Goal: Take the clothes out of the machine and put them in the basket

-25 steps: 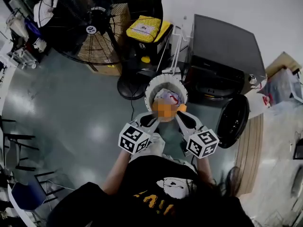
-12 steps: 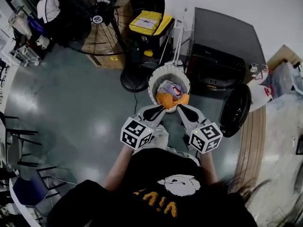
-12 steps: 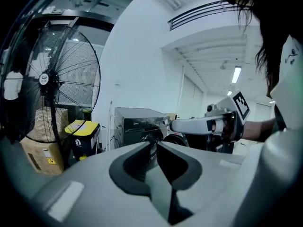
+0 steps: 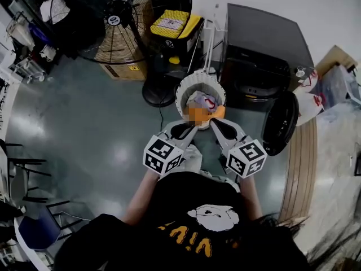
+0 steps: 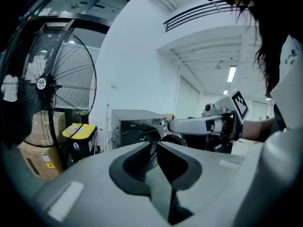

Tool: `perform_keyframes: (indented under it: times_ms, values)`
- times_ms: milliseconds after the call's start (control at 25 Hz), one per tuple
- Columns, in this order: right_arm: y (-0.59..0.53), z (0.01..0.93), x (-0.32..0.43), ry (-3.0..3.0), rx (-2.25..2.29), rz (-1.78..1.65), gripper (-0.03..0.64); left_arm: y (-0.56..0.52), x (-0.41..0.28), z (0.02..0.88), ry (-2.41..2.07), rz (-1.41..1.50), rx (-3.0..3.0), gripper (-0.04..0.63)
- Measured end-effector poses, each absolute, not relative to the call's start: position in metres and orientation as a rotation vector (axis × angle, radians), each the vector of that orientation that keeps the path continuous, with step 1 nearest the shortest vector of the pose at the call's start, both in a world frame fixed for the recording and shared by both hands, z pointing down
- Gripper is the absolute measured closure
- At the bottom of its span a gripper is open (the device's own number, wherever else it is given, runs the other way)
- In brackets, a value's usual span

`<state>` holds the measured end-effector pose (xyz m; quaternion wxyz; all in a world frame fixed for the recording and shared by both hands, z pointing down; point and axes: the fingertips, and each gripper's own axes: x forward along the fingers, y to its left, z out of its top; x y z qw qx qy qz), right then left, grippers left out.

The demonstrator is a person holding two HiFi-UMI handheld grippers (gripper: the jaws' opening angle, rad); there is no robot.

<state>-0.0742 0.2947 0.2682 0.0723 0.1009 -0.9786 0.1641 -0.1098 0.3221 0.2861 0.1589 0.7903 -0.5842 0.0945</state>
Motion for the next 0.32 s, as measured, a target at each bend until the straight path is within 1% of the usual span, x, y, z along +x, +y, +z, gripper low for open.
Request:
perform_keyframes:
  times_ms: [320]
  values:
    - [0.2982,0.2655,-0.0742,-2.942,0.306,0.475,0.595,0.3208,-0.1053,0.2830,-1.659,0.275,2.285,0.545]
